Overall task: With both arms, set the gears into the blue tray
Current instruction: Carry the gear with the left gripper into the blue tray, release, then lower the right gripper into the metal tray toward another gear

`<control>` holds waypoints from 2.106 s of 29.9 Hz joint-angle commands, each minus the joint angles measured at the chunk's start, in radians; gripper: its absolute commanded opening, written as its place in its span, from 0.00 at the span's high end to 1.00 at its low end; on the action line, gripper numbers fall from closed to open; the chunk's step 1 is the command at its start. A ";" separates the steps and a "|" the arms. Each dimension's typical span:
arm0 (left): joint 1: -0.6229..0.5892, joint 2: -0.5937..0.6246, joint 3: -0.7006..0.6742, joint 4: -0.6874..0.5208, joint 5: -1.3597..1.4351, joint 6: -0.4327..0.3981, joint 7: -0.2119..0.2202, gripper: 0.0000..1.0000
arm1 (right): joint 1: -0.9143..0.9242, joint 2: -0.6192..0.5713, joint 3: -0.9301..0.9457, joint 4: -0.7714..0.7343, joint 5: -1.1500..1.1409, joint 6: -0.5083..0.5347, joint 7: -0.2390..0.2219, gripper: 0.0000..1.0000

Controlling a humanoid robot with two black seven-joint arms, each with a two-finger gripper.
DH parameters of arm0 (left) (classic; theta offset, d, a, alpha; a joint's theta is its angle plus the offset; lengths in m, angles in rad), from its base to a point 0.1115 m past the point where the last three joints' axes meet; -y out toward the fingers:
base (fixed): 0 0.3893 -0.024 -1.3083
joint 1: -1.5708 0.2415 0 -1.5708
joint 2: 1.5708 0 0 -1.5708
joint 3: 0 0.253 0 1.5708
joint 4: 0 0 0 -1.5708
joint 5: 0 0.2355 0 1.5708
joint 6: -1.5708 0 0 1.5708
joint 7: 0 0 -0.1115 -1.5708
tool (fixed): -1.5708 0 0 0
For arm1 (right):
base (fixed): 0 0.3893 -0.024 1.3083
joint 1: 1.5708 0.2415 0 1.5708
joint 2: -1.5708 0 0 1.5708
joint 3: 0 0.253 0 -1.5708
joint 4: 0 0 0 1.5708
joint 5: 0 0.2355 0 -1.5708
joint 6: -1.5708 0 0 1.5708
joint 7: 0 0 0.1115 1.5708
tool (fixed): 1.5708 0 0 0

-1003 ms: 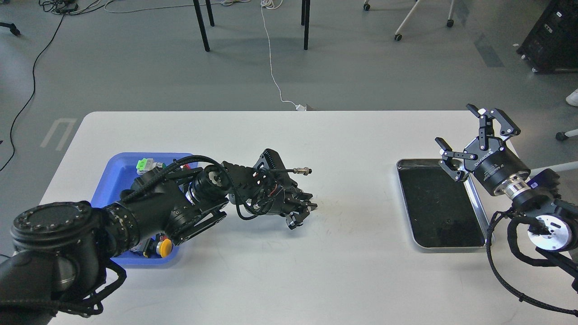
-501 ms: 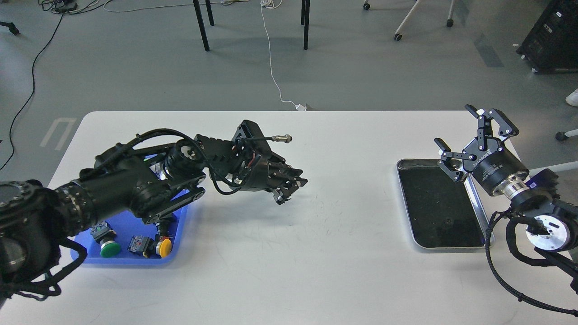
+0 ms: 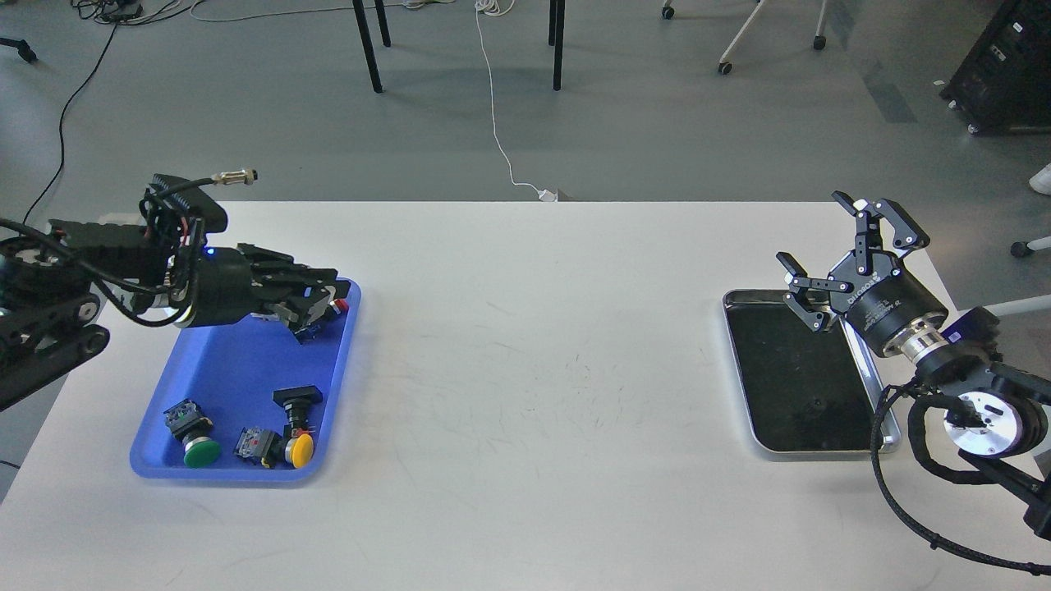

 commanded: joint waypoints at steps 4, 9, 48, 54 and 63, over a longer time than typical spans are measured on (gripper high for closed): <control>0.128 0.025 0.000 0.105 -0.001 0.051 0.000 0.85 | 0.000 0.003 -0.001 0.000 0.000 -0.001 0.000 0.04; 0.154 0.016 0.009 0.191 0.003 0.076 0.000 0.84 | 0.000 0.003 0.001 0.000 0.000 -0.001 0.000 0.04; 0.264 -0.200 -0.372 -0.128 -1.054 0.220 0.000 0.02 | 0.084 -0.171 -0.076 0.137 -0.510 0.008 0.000 0.04; 0.456 -0.387 -0.642 -0.113 -1.057 0.182 0.014 0.02 | 0.268 -0.317 -0.267 0.201 -0.857 0.008 0.000 0.03; 0.580 -0.478 -0.759 -0.103 -1.057 0.094 0.084 0.02 | 0.593 -0.448 -0.588 0.232 -1.547 0.013 0.000 0.01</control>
